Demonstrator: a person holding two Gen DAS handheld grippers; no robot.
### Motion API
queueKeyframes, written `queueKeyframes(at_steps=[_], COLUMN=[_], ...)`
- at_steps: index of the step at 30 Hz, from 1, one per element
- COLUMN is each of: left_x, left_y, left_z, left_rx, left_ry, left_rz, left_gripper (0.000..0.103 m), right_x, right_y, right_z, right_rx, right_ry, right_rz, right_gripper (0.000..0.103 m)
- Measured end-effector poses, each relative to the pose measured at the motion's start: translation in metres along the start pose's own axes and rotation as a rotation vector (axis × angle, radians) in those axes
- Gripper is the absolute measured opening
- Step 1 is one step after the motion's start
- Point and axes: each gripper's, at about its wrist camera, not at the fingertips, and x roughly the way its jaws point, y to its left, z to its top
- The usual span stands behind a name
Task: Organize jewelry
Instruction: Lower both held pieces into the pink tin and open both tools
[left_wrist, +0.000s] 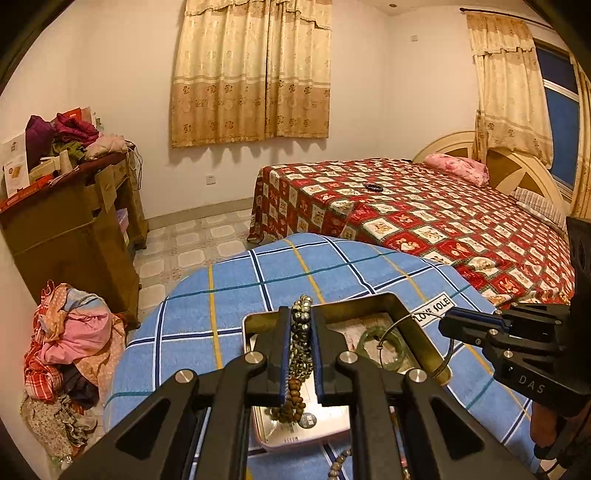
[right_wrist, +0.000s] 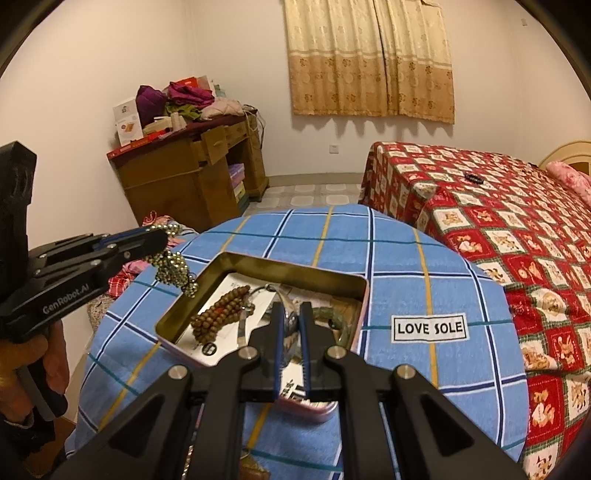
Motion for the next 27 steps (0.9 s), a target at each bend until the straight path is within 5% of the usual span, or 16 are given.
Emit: queueKeyframes(at_steps=[27], left_x=[0.057], left_y=[0.012], left_z=[-0.017], left_rx=[-0.072], left_ry=[0.087], left_rz=[0.098], left_gripper=[0.009], right_x=[0.052], right_y=[-0.007], right_z=[0.001], right_rx=[0.028], right_ry=[0.040], right_rz=[-0.129], right_gripper=[0.010])
